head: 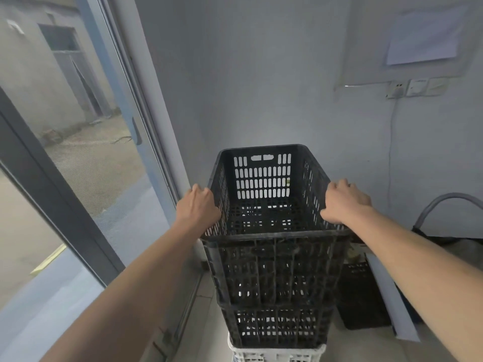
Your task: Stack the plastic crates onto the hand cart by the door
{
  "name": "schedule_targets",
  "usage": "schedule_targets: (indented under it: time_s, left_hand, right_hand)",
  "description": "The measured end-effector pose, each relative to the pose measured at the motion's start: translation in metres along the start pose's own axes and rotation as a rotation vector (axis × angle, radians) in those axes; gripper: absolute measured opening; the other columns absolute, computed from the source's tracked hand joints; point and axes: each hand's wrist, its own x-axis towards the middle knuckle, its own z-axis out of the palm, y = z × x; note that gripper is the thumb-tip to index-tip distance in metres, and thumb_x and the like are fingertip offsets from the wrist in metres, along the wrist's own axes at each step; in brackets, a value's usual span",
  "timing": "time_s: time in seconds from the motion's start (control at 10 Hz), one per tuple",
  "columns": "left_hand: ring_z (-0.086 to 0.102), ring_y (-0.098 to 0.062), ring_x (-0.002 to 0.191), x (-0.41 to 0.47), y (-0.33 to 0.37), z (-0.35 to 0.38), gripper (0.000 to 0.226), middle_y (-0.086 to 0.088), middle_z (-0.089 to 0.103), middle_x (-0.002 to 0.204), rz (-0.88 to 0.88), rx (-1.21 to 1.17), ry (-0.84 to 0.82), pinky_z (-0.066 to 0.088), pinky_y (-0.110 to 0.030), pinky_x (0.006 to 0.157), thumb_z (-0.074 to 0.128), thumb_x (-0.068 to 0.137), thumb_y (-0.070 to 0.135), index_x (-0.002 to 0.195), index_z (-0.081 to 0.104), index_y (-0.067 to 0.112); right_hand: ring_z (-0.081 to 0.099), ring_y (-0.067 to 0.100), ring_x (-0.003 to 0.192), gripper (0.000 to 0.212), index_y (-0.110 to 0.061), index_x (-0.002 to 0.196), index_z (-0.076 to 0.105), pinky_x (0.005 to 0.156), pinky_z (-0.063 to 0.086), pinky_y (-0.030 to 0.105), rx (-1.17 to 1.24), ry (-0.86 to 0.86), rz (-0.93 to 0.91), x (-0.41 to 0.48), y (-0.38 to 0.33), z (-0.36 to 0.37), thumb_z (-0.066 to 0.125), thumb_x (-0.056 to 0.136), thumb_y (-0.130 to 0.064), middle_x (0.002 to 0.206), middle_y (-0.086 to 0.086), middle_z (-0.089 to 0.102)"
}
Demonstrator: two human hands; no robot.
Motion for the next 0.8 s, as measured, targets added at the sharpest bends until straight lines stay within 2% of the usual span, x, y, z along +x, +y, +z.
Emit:
schedule_targets:
  time_s: [0.1,0.3,0.4,0.5,0.6,0.7,0.8]
  left_hand:
    - [0.053,-0.021,0.079,-0.012,0.003,-0.013,0.022,-0.005,0.052,0.096,0.043,-0.004,-0.024,0.047,-0.032,0.059,0.058,0.083,0.019,0.104,0.059,0.011]
    - [0.049,-0.015,0.057,-0.048,0.004,-0.04,0.012,-0.003,0.052,0.076,-0.003,-0.002,-0.106,0.033,-0.024,0.043,0.054,0.085,0.012,0.088,0.063,0.006]
    - [0.049,-0.015,0.06,-0.072,0.001,-0.045,0.013,-0.005,0.051,0.083,-0.011,-0.007,-0.13,0.033,-0.025,0.045,0.052,0.088,0.016,0.088,0.062,0.007]
    - [0.05,-0.016,0.063,-0.089,-0.008,-0.049,0.01,-0.006,0.051,0.089,-0.026,-0.043,-0.124,0.034,-0.025,0.047,0.051,0.09,0.017,0.084,0.055,0.01]
    - [0.05,-0.015,0.064,-0.104,-0.02,-0.054,0.014,-0.005,0.053,0.095,-0.074,-0.088,-0.097,0.033,-0.024,0.048,0.051,0.094,0.02,0.085,0.054,0.009]
    - [0.054,-0.021,0.079,-0.126,-0.033,-0.058,0.017,-0.004,0.049,0.1,-0.099,-0.112,-0.113,0.038,-0.029,0.057,0.049,0.095,0.022,0.106,0.047,0.01]
    - [0.055,-0.027,0.085,-0.149,-0.051,-0.058,0.017,-0.006,0.052,0.102,-0.08,-0.101,-0.141,0.041,-0.034,0.064,0.049,0.091,0.02,0.103,0.041,0.012]
  right_hand:
    - [0.05,0.031,0.118,0.058,-0.01,0.139,0.044,0.076,0.046,0.037,0.058,0.021,-0.045,-0.017,0.003,-0.003,0.062,0.088,-0.032,0.134,0.014,0.042]
    - [0.053,0.034,0.113,0.045,-0.009,0.13,0.051,0.075,0.045,0.038,0.228,-0.015,-0.057,-0.043,0.005,-0.009,0.057,0.093,-0.034,0.133,0.015,0.045]
    - [0.053,0.03,0.099,0.037,-0.01,0.118,0.057,0.074,0.046,0.036,0.239,0.052,-0.074,-0.058,0.007,-0.008,0.058,0.093,-0.038,0.121,0.012,0.05]
    - [0.052,0.027,0.099,0.03,-0.011,0.11,0.057,0.076,0.047,0.037,0.214,0.123,-0.098,-0.075,0.006,-0.011,0.057,0.094,-0.037,0.118,0.01,0.051]
    - [0.05,0.022,0.092,0.023,-0.013,0.105,0.055,0.071,0.046,0.034,0.234,0.23,-0.117,-0.093,0.007,-0.014,0.055,0.095,-0.033,0.118,0.009,0.052]
    - [0.058,0.021,0.107,0.038,-0.012,0.131,0.055,0.081,0.056,0.035,0.338,0.349,-0.163,-0.119,0.006,-0.011,0.055,0.097,-0.028,0.131,0.007,0.055]
    - [0.059,0.022,0.115,0.043,-0.015,0.139,0.05,0.085,0.055,0.034,0.333,0.322,-0.219,-0.151,0.001,-0.002,0.054,0.098,-0.026,0.137,0.003,0.054]
